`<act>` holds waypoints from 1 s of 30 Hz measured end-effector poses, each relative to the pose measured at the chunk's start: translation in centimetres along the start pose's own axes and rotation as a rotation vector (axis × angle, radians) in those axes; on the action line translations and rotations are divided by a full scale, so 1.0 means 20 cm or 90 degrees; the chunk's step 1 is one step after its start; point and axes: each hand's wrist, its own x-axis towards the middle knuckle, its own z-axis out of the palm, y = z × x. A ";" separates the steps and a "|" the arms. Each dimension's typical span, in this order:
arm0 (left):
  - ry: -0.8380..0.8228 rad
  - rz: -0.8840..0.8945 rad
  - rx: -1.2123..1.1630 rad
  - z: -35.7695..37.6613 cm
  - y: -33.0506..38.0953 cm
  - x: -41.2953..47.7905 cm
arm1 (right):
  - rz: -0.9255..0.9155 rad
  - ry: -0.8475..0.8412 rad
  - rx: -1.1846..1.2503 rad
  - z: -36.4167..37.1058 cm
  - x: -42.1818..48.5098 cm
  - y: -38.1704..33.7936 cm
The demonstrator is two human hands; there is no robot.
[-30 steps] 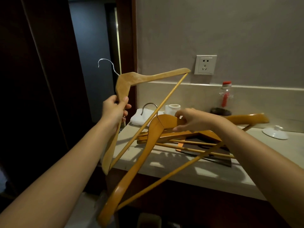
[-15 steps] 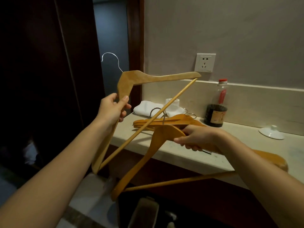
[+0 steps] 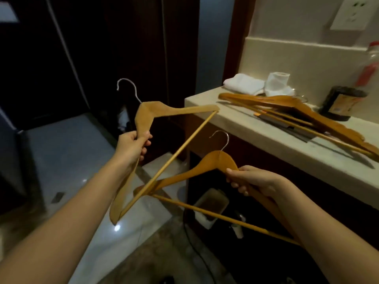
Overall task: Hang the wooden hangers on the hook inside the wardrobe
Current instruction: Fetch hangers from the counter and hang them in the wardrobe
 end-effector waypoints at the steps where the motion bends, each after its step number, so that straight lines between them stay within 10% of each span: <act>1: 0.015 -0.026 -0.009 -0.05 -0.06 -0.04 | 0.005 -0.013 0.021 0.05 0.03 0.03; 30: 0.066 -0.466 0.156 -0.98 -1.59 -0.89 | 0.135 -0.032 -0.264 1.22 0.87 0.54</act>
